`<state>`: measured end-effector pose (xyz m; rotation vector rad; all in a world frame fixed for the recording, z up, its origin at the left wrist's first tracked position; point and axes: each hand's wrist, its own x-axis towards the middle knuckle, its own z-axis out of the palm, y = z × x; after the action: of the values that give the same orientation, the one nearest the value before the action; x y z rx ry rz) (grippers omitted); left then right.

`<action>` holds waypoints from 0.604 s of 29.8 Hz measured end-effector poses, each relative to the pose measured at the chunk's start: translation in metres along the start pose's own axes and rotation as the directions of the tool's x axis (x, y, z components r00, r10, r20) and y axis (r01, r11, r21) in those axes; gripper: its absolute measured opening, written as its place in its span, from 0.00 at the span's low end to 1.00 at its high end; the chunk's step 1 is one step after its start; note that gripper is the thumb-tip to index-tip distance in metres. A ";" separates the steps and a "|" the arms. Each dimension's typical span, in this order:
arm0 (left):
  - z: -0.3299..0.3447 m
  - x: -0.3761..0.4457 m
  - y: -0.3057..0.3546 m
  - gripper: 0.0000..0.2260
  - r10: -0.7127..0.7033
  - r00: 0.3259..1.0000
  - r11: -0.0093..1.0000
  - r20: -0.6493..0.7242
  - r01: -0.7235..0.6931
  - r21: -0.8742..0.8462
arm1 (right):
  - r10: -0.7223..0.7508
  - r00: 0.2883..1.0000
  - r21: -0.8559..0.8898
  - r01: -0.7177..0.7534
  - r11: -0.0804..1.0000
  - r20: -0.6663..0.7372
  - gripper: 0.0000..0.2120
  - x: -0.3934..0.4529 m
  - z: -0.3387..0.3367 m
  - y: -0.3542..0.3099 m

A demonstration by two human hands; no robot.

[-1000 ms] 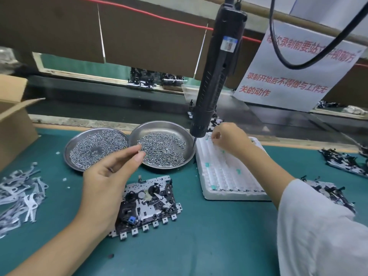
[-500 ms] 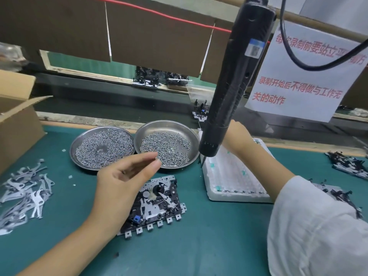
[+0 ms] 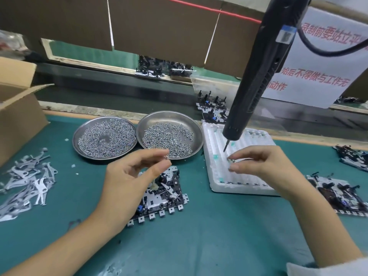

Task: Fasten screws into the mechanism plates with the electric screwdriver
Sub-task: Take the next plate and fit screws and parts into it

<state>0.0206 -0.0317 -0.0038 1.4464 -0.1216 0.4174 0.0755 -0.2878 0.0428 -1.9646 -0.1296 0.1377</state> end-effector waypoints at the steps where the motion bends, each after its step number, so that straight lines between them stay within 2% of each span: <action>1: 0.000 0.000 0.000 0.10 0.005 1.000 1.000 0.006 -0.005 0.010 | -0.009 0.999 0.043 0.007 0.999 0.053 0.14 -0.005 0.006 -0.005; 4: -0.001 0.000 -0.001 0.11 0.019 0.999 0.999 0.028 -0.020 0.030 | -0.093 0.982 0.202 0.058 0.978 0.165 0.14 -0.012 0.038 -0.018; 9: -0.001 -0.001 -0.003 0.10 0.003 0.998 1.000 0.057 -0.005 0.028 | -0.150 0.980 0.376 0.092 0.922 0.129 0.11 -0.012 0.084 -0.018; 18: -0.001 -0.003 -0.003 0.10 -0.006 0.994 0.997 0.106 -0.003 0.077 | -0.178 0.980 0.456 0.118 0.882 0.090 0.13 -0.014 0.099 -0.008</action>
<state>0.0187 -0.0310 -0.0077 1.5455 -0.1918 0.3469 0.0462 -0.1970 0.0123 -1.4744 -0.3057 0.1773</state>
